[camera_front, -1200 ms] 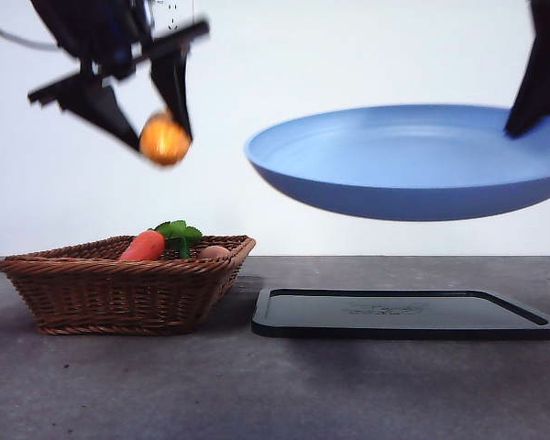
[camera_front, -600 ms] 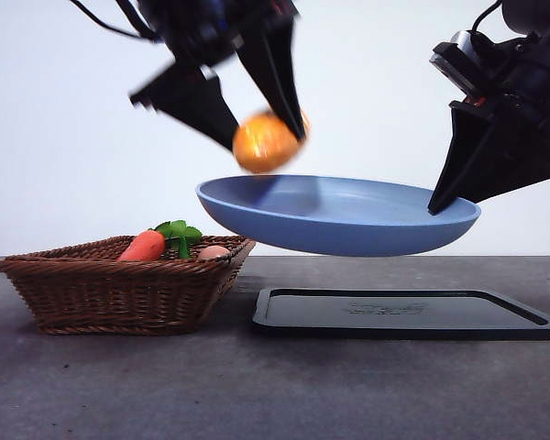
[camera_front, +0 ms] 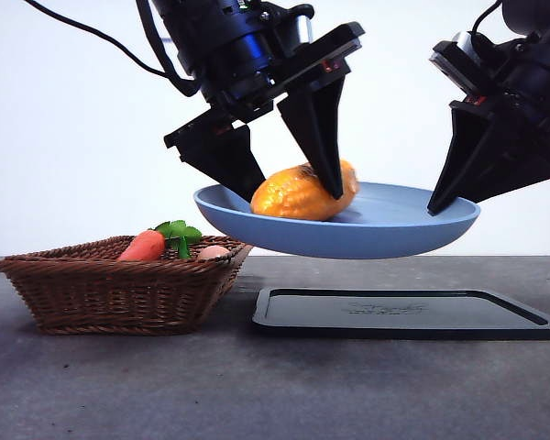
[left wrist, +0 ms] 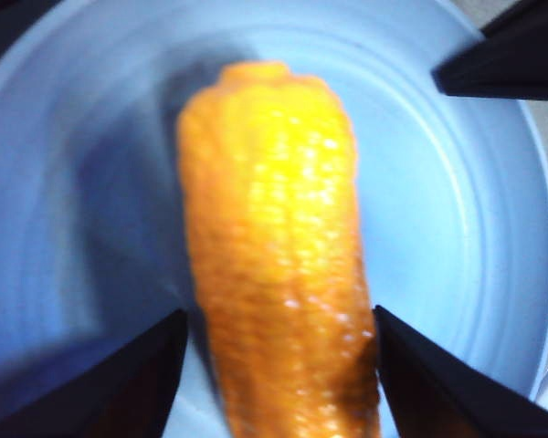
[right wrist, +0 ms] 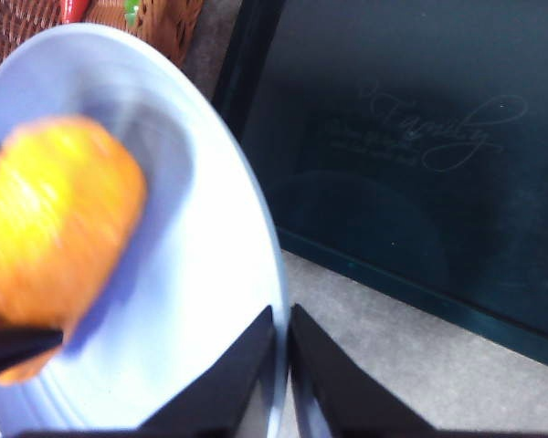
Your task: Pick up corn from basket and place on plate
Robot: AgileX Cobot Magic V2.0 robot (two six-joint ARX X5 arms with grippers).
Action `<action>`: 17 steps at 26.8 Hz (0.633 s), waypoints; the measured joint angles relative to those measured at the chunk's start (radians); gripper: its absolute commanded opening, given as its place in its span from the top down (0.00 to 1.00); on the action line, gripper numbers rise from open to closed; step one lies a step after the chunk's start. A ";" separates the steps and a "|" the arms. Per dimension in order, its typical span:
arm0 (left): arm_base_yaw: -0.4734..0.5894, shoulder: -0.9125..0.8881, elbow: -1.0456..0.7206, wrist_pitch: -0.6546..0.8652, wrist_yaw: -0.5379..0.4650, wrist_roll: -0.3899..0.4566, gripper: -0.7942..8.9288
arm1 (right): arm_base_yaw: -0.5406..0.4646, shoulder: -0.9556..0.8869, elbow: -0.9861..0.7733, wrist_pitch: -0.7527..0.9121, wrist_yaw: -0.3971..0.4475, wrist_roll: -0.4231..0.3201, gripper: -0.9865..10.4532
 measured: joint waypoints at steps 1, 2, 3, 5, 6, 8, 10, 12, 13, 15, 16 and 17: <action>-0.001 0.000 0.000 0.000 0.000 0.002 0.53 | 0.000 0.000 0.000 0.000 0.000 0.000 0.91; -0.002 0.000 0.000 -0.001 0.000 0.002 0.51 | 0.000 0.000 0.000 0.000 0.000 0.000 0.91; -0.002 0.000 0.000 -0.003 0.000 0.002 0.50 | 0.000 0.000 0.000 -0.001 0.000 0.000 0.91; -0.002 0.000 0.000 -0.011 0.000 0.002 0.48 | 0.000 0.000 0.000 -0.002 0.000 0.000 0.91; -0.002 0.000 0.000 -0.013 0.001 0.002 0.47 | 0.000 0.000 0.000 -0.003 0.000 0.000 0.91; -0.002 -0.001 0.000 -0.015 0.001 0.002 0.47 | 0.000 0.000 0.000 -0.004 0.001 0.000 0.91; -0.002 -0.005 0.000 -0.018 0.001 0.002 0.47 | 0.000 0.000 0.000 -0.006 0.001 0.000 0.91; -0.002 -0.014 0.002 -0.032 0.001 0.002 0.47 | 0.000 0.000 0.000 -0.006 0.000 0.000 0.91; -0.002 -0.019 0.008 -0.043 0.001 0.002 0.47 | 0.000 0.000 0.000 -0.006 0.000 0.000 0.91; -0.002 -0.031 0.023 -0.052 0.001 0.002 0.47 | 0.000 0.000 0.000 -0.006 -0.001 0.000 0.91; -0.002 -0.039 0.031 -0.053 0.001 0.002 0.47 | 0.000 0.000 0.000 -0.006 -0.001 0.000 0.91; -0.002 -0.048 0.040 -0.055 0.001 0.002 0.47 | 0.000 0.000 0.000 -0.006 -0.001 0.000 0.91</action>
